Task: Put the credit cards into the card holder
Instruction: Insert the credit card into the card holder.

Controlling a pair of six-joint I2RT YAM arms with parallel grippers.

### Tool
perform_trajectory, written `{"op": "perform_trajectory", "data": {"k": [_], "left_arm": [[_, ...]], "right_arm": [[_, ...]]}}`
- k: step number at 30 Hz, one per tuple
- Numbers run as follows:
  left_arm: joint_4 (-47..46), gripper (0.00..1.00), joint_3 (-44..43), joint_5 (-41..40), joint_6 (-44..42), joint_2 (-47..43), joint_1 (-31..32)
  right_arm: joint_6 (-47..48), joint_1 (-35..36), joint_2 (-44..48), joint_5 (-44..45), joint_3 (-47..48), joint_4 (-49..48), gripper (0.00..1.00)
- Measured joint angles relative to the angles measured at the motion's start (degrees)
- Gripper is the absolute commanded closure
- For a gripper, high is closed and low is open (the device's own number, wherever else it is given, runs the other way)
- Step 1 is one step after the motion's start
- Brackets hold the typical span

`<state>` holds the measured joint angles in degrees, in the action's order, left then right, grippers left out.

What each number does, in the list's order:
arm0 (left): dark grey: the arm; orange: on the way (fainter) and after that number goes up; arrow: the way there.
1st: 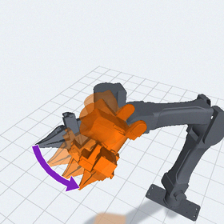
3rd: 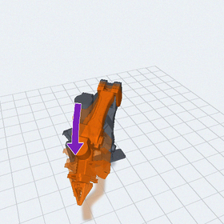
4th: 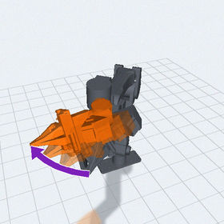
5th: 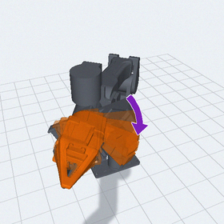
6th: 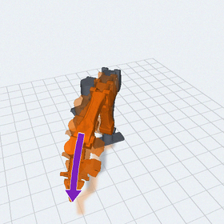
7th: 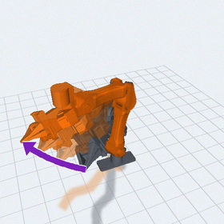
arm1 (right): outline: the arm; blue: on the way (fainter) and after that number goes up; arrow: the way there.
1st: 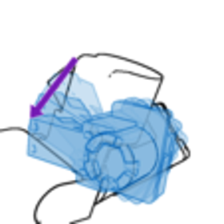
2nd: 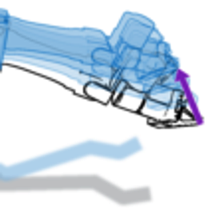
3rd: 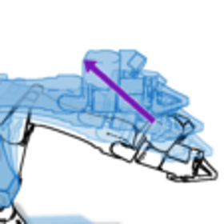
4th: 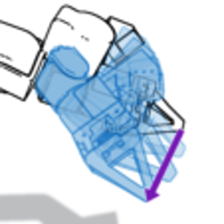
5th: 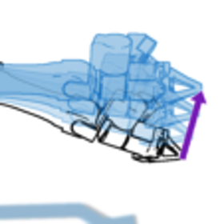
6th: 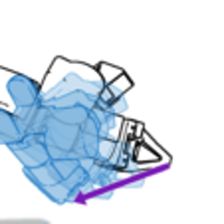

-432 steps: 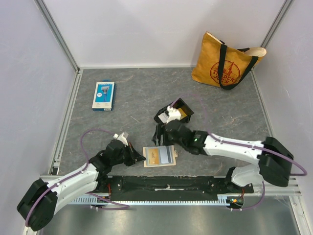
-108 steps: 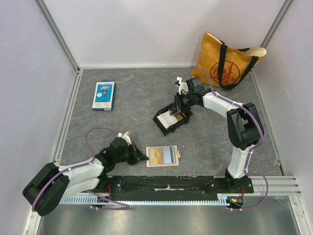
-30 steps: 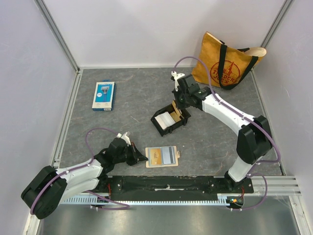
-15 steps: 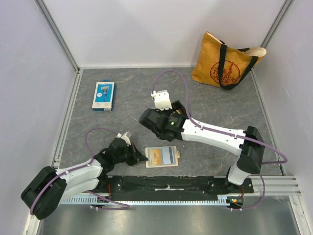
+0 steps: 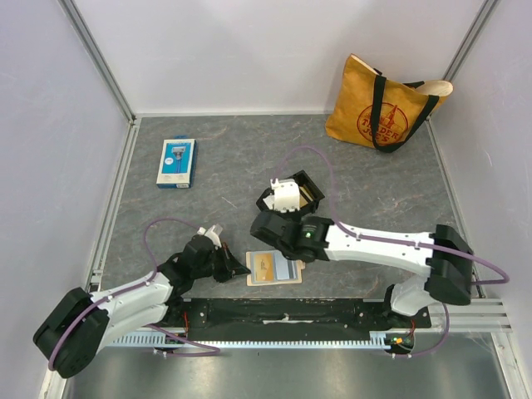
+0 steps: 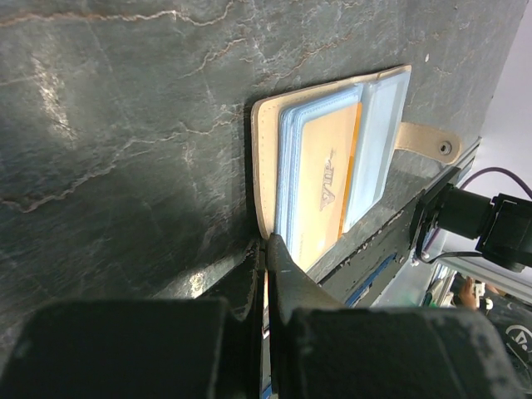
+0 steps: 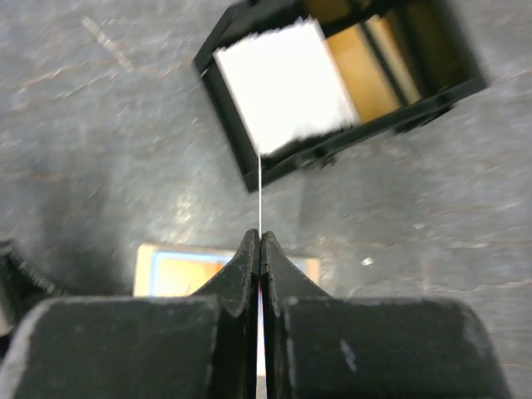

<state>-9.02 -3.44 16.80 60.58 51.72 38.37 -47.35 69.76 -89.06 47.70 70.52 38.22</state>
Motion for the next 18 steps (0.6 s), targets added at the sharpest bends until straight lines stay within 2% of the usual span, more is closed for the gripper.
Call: {"op": "perform_trajectory", "data": {"k": [4,9,18], "left_arm": [[0.59,0.98,0.09,0.02,0.00,-1.33,0.00],[1.40,0.98,0.09,0.28,0.00,-4.39,0.00],[3.45,0.98,0.11,0.33,0.02,-10.03,0.00]], "right_arm": [[-1.20,-0.04,4.81,-8.70,-8.13,-8.52,1.00],[-3.26,0.28,4.28,-17.25,-13.51,-18.88,1.00],[-6.08,1.79,0.04,-22.40,-14.78,-27.71,1.00]]}}
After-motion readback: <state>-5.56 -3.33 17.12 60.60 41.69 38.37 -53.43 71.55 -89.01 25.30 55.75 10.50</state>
